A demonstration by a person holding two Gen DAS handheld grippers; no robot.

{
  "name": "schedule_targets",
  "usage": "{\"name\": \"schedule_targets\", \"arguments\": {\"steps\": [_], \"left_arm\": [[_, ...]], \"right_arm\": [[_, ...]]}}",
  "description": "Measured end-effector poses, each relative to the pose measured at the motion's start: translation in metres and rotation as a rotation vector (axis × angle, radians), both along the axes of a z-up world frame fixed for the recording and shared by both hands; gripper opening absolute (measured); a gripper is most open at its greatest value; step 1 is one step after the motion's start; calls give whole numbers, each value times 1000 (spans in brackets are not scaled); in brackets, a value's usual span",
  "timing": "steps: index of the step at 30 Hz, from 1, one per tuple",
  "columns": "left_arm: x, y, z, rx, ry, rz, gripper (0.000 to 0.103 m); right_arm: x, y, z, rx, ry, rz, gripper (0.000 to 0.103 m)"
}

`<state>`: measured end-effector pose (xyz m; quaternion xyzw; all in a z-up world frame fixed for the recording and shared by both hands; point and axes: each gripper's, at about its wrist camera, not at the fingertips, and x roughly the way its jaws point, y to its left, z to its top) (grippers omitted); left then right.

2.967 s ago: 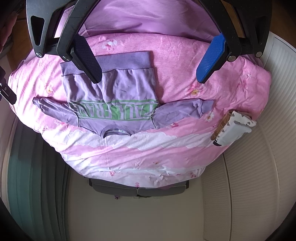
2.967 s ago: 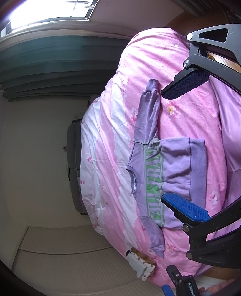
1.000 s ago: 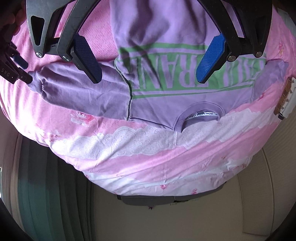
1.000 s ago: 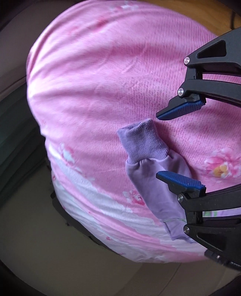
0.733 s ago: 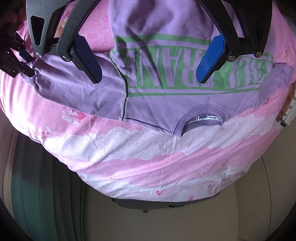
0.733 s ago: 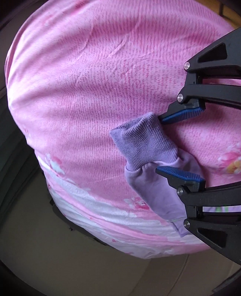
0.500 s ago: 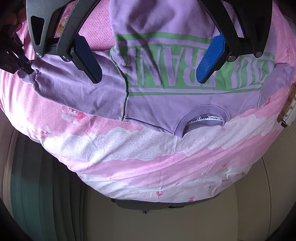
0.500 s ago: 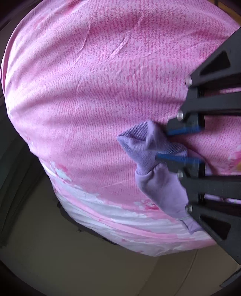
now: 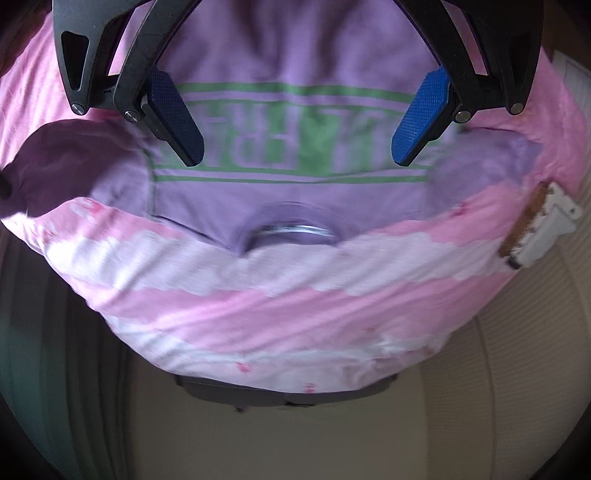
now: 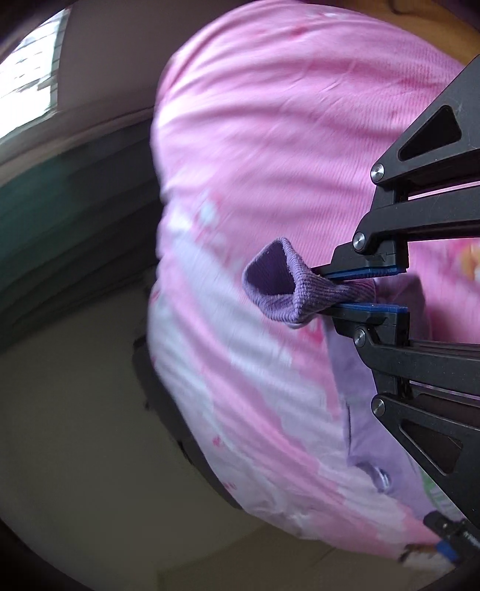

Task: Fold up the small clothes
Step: 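Carry the cuff across the sweatshirt body with the right gripper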

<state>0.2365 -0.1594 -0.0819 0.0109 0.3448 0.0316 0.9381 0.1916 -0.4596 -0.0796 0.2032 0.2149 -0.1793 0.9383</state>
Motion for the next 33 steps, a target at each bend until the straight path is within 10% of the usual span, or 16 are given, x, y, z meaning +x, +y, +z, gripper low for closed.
{"name": "schedule_targets", "arguments": {"steps": [9, 24, 33], "left_arm": [[-18, 127, 13, -5, -13, 163, 103], [-34, 212, -11, -22, 52, 255, 103], [-29, 206, -14, -42, 53, 250, 103]], "right_arm": [[53, 164, 33, -262, -40, 229, 12], [110, 318, -81, -390, 288, 477, 13], [88, 341, -96, -313, 313, 637, 50]]}}
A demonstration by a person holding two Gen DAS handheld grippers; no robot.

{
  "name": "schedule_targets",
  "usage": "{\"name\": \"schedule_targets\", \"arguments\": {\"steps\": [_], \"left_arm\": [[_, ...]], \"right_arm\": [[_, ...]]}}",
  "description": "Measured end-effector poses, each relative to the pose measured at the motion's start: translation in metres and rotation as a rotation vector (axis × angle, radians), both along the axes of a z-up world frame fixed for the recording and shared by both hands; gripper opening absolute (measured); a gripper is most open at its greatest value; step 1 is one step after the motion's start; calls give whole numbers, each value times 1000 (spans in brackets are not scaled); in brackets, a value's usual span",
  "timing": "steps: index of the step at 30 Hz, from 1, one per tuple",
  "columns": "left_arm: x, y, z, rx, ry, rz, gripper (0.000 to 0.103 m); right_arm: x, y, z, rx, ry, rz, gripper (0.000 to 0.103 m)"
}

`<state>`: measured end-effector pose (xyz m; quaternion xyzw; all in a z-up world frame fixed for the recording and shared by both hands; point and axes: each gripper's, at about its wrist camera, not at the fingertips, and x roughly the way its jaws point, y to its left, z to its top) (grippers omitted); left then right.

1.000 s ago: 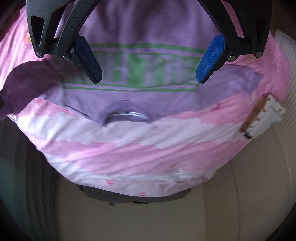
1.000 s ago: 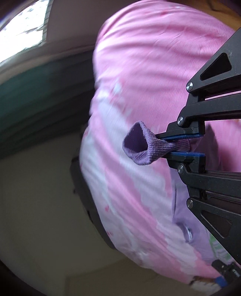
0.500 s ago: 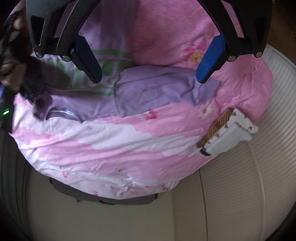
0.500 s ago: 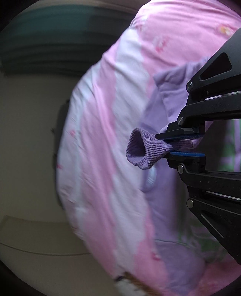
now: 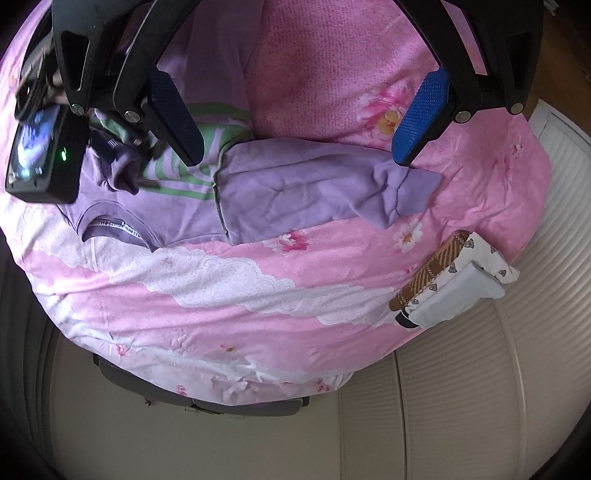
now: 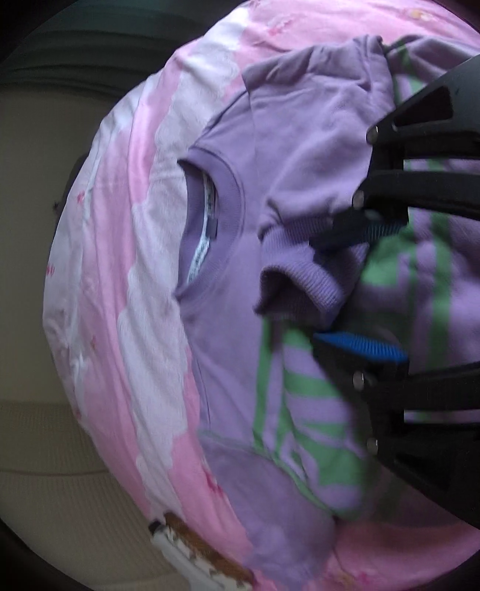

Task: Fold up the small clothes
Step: 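Carry the cuff across the sweatshirt body with the right gripper, then lower the cuff onto the sweatshirt front and open the right gripper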

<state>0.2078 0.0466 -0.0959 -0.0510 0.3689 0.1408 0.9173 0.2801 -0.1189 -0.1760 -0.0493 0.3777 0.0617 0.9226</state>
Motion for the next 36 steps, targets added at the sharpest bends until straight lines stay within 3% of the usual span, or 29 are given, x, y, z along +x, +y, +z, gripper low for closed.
{"name": "schedule_targets", "arguments": {"steps": [3, 7, 16, 19, 24, 28, 33, 36], "left_arm": [[2, -7, 0, 4, -2, -15, 103], [5, -23, 1, 1, -34, -57, 103], [47, -95, -11, -71, -11, -272, 100], [67, -122, -24, -42, 6, -310, 97], [93, -141, -46, -53, 81, -360, 58], [104, -142, -61, -88, 117, -369, 50], [105, -139, -71, -128, 126, -403, 23], [100, -133, -74, -121, 123, -374, 19]], "right_arm": [[-22, -15, 10, 96, -18, 17, 50], [-50, -59, 28, 171, -74, -55, 50], [-61, -168, 41, 124, -111, -291, 50], [-58, -190, 41, 130, -109, -336, 50], [-52, -214, 33, 178, -87, -377, 50], [-54, -217, 27, 190, -82, -380, 50], [-53, -219, 17, 196, -65, -383, 50], [-54, -221, 13, 197, -58, -385, 50]]}}
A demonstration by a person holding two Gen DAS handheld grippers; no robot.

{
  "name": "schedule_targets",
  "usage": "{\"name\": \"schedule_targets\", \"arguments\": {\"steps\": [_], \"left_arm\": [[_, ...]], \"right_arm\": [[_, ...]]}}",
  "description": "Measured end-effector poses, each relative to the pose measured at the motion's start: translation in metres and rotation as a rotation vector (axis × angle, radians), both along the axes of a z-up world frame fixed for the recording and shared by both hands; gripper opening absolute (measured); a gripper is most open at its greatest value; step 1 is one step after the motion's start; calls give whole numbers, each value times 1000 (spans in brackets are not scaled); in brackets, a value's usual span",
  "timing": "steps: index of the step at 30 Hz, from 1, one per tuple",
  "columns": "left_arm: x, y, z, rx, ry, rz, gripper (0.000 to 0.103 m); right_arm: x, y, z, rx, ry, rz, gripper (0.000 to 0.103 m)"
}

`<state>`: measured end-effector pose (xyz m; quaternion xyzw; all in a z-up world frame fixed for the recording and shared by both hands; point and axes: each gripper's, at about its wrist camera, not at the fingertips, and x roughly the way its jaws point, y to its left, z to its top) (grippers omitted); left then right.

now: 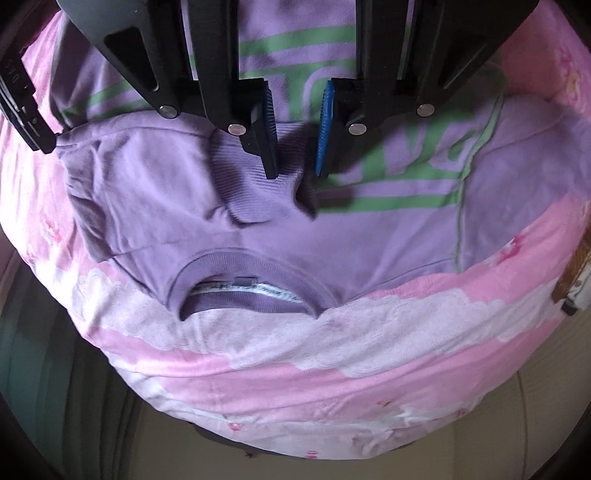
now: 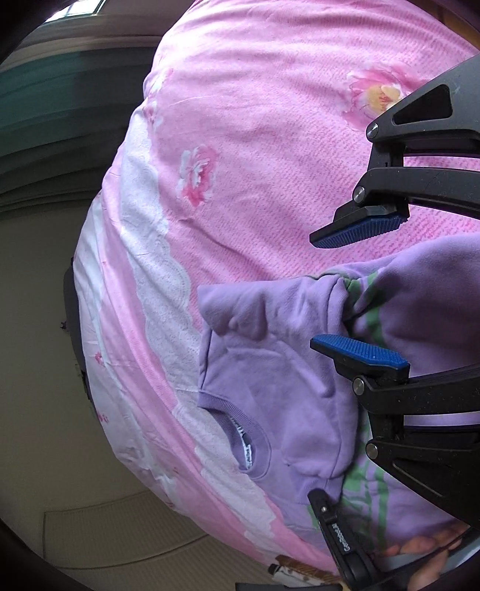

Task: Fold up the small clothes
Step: 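Lower the cuff onto the sweatshirt front and open the right gripper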

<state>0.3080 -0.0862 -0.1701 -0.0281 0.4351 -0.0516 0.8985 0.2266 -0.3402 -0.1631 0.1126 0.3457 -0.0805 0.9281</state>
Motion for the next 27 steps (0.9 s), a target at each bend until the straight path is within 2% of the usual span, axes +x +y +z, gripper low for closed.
{"name": "schedule_targets", "arguments": {"steps": [5, 12, 16, 21, 24, 27], "left_arm": [[-6, 12, -15, -14, 25, 26, 16], [-3, 15, -23, 21, 43, 46, 14], [-9, 16, -18, 24, 36, 35, 15], [-31, 28, 0, 4, -3, 50, 42], [-51, 47, 12, 2, -26, 73, 47], [-69, 77, 19, 7, -38, 111, 53]], "right_arm": [[-1, 0, -6, -5, 18, 9, 50], [3, 2, -28, -54, 96, 12, 50], [-3, 5, -24, -43, 93, 24, 50], [-19, 17, 3, -83, 31, 43, 52], [-31, 30, 17, -80, 0, 58, 58], [-37, 50, 26, -72, -17, 90, 59]]}}
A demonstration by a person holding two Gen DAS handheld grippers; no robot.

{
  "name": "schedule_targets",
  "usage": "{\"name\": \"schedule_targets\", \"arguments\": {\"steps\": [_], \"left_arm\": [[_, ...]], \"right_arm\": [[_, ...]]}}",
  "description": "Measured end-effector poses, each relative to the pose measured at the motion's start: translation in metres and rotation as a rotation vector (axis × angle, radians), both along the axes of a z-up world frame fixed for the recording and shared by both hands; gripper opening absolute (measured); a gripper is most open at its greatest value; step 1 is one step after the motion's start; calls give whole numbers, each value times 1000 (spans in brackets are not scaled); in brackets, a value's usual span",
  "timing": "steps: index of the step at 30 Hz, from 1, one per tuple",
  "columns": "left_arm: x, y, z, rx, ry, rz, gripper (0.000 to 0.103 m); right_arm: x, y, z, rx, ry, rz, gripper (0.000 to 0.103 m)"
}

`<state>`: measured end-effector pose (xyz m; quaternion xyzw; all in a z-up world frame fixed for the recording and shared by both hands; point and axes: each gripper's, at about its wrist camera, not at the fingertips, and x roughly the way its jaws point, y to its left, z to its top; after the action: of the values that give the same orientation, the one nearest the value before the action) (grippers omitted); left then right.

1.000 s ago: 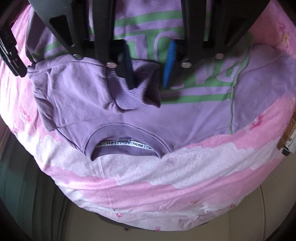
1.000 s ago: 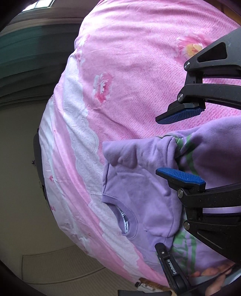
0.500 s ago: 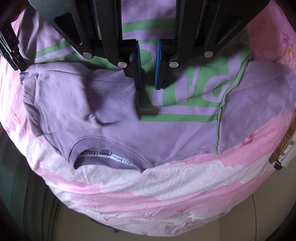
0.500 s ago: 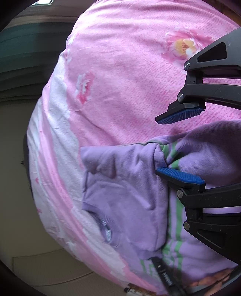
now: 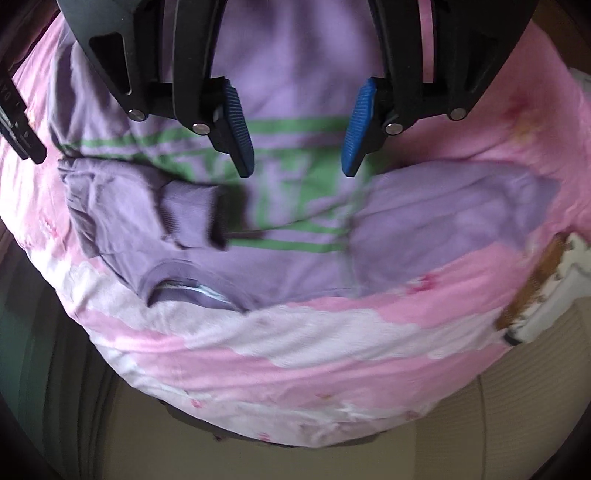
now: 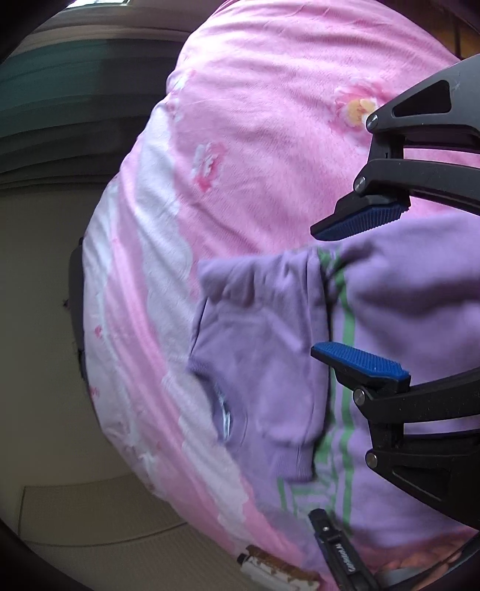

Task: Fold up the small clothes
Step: 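Lower the cuff onto the sweatshirt front and open the right gripper, then grasp the other sleeve cuff with the left gripper and lift it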

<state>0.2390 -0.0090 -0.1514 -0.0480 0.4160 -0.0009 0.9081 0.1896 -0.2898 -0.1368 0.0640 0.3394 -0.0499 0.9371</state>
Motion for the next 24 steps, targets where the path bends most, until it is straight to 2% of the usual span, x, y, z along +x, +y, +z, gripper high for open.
{"name": "schedule_targets", "arguments": {"steps": [2, 5, 12, 15, 17, 20, 24], "left_arm": [[-11, 27, 4, 26, -13, 48, 59], [-23, 74, 6, 39, -26, 126, 60], [-45, 188, 2, -29, -36, 299, 60], [-45, 225, -7, -93, -31, 344, 58], [-43, 242, -17, -164, -17, 358, 56], [-38, 252, -35, -264, 14, 360, 48], [-36, 257, -49, -360, 4, 390, 46]], "right_arm": [[-1, 18, 5, 4, -3, 33, 59], [-4, 57, 13, 19, -23, 99, 59], [-6, 139, 23, 26, -46, 191, 62], [-3, 170, 26, 19, -51, 221, 62], [-2, 186, 28, 17, -55, 234, 62], [-1, 206, 31, 17, -57, 255, 62], [1, 221, 30, -4, -60, 271, 62]]}}
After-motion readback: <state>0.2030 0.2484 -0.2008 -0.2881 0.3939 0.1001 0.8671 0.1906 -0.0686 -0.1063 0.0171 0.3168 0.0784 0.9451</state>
